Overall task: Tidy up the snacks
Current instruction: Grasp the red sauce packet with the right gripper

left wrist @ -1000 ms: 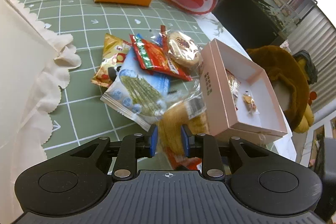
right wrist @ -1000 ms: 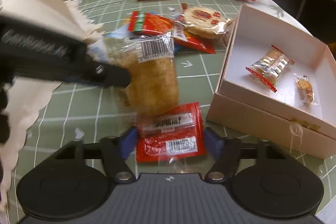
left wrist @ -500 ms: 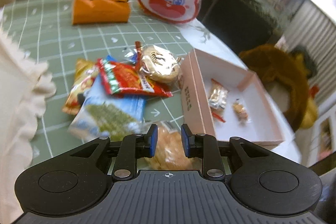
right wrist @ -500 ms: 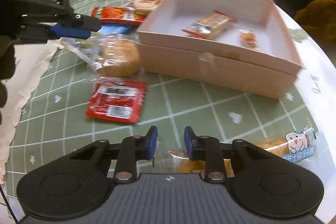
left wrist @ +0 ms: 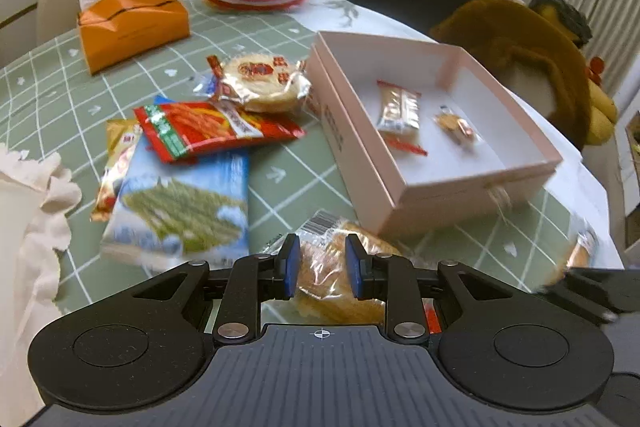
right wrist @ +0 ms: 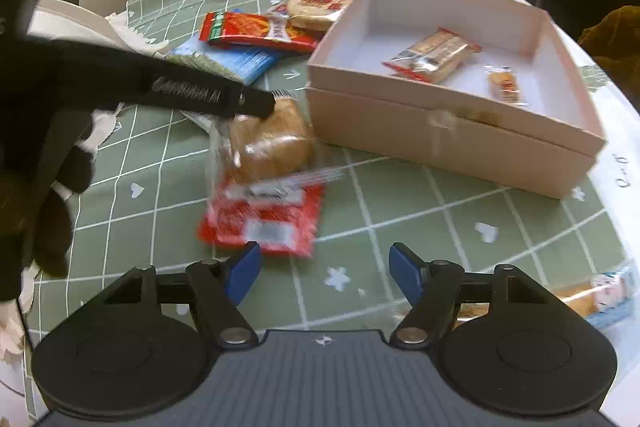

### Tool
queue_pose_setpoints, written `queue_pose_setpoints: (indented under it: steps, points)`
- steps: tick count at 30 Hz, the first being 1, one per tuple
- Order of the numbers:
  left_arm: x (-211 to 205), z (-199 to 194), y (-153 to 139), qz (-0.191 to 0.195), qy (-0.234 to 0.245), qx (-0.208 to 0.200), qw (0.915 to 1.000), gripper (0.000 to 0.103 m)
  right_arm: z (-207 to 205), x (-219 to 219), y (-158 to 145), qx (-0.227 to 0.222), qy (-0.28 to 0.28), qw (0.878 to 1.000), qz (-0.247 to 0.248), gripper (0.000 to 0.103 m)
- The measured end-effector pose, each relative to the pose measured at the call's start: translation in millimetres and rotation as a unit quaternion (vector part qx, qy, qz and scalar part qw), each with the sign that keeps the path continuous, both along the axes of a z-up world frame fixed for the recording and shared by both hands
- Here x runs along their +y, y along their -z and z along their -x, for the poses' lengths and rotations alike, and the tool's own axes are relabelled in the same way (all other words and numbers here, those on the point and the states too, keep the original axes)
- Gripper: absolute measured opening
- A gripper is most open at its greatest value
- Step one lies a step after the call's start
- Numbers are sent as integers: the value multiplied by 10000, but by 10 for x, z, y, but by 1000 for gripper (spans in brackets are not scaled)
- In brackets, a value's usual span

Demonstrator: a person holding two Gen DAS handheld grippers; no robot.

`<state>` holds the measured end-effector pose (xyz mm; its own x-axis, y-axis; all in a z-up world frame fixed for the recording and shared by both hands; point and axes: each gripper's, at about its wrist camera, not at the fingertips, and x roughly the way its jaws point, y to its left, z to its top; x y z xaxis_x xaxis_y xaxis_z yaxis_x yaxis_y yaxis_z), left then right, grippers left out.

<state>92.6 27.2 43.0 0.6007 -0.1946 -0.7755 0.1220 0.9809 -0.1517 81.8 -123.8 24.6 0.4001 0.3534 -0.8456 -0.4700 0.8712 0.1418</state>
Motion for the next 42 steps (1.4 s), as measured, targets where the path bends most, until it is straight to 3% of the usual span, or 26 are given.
queue_pose_setpoints:
  steps: [5,9,10,14,16,27,31,35,37,39,41,42]
  points:
    - [13,38,-34,78,-38,86,9999,28,-66,259,46,-82,-72,9999,55,86]
    - [15,30,-64,182,-10,138,9997,28,-80,353,56,-169,-221,9995,124,86]
    - [8,30,-70,178,11,139,9997,28,-79,341,52,-172,-225,9995,122,83]
    - [-4,42,-65,157,39,167,9997,28,-76,198,-28,-153,-232,9996,35,45]
    - [-3,45,-55,148,32,178,9997,28,-89,82,-38,-85,-203,9997,42,36]
    - [19,231,-74,102,230,287,9993,27,-149,-488,-8,-209,555,9973,440,32]
    - [224,310,-69,244,-237,334,9989,27,-119,-500,-72,-272,564,9976,285,32]
    - [460,317,-98,819,-688,539,9928,27,-103,-416,-106,-326,572,9977,147,33]
    - [517,327,-118,1041,-766,583,9899,27,-129,-342,-119,-292,585,9979,33,34]
    - [541,340,-135,1104,-850,566,9886,27,-124,-261,-123,-170,506,9985,-131,42]
    - [557,351,-143,1126,-942,535,9877,27,-76,-136,-108,-41,337,9990,-291,73]
    - [561,351,-141,1131,-974,533,9874,27,-49,-67,-89,-22,254,9992,-300,76]
